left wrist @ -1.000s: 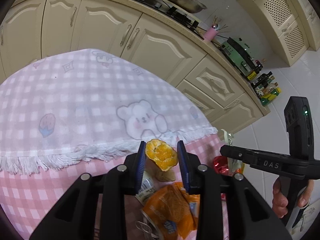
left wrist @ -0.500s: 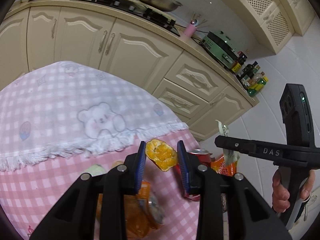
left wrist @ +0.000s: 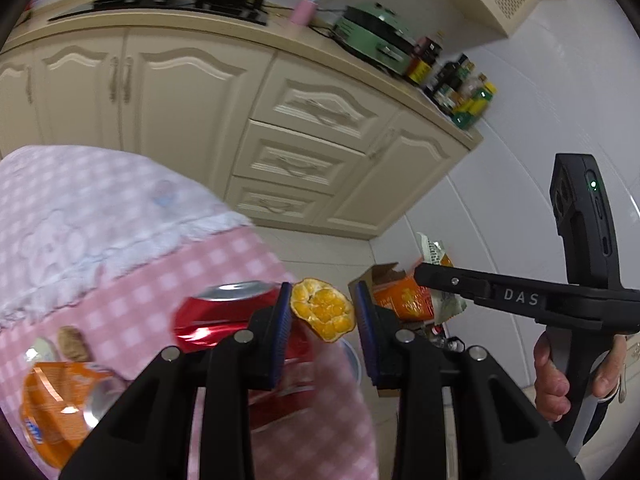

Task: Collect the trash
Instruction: 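Carry both items to the blue bin and open both tools to drop them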

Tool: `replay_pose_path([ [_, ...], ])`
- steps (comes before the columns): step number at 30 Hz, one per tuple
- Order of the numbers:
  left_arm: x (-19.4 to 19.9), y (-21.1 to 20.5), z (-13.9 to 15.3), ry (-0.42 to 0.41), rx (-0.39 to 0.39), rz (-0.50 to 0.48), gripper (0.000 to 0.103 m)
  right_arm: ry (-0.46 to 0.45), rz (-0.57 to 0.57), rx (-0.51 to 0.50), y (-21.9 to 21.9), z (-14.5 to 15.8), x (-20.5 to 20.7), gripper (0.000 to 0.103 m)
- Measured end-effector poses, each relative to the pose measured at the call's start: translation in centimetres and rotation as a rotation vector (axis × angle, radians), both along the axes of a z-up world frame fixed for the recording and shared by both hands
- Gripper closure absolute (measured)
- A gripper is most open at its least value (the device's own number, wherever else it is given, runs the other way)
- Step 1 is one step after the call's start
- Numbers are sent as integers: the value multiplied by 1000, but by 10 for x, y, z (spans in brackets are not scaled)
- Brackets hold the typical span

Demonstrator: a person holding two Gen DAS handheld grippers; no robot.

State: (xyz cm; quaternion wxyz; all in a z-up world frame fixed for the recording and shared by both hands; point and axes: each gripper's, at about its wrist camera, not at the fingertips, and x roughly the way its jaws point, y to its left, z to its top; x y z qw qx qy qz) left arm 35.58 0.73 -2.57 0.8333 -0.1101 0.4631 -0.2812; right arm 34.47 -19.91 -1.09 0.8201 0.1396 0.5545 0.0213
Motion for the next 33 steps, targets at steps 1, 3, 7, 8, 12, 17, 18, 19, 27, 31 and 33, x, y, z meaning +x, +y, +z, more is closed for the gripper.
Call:
replay_pose_path([
  [1, -2, -8, -1, 2, 4, -15, 73, 4, -20, 0, -12, -3, -3, 81],
  [3, -4, -31, -4, 7, 16, -48, 73, 13, -52, -2, -32, -9, -9, 81],
  [7, -9, -82, -13, 26, 48, -122, 73, 34, -122, 4, -76, -23, -20, 81],
  [8, -10, -93, -16, 29, 57, -137, 73, 40, -138, 5, -85, -27, -23, 81],
  [12, -14, -136, -30, 55, 94, -195, 73, 71, -201, 14, -123, -45, -37, 81],
  [17, -13, -182, -55, 111, 153, -242, 73, 119, -259, 25, -160, -74, -52, 81],
  [18, -12, -189, -59, 120, 162, -250, 73, 129, -264, 28, -164, -80, -53, 81],
  [19, -12, -197, -65, 132, 176, -258, 72, 141, -271, 33, -169, -87, -56, 81],
  [27, -11, -249, -97, 176, 273, -345, 59, 206, -313, 67, -200, -126, -66, 81],
  [31, -8, -259, -111, 190, 311, -343, 37, 223, -327, 73, -211, -138, -70, 81],
  [33, -7, -259, -117, 200, 333, -345, 37, 236, -329, 75, -213, -144, -70, 81],
])
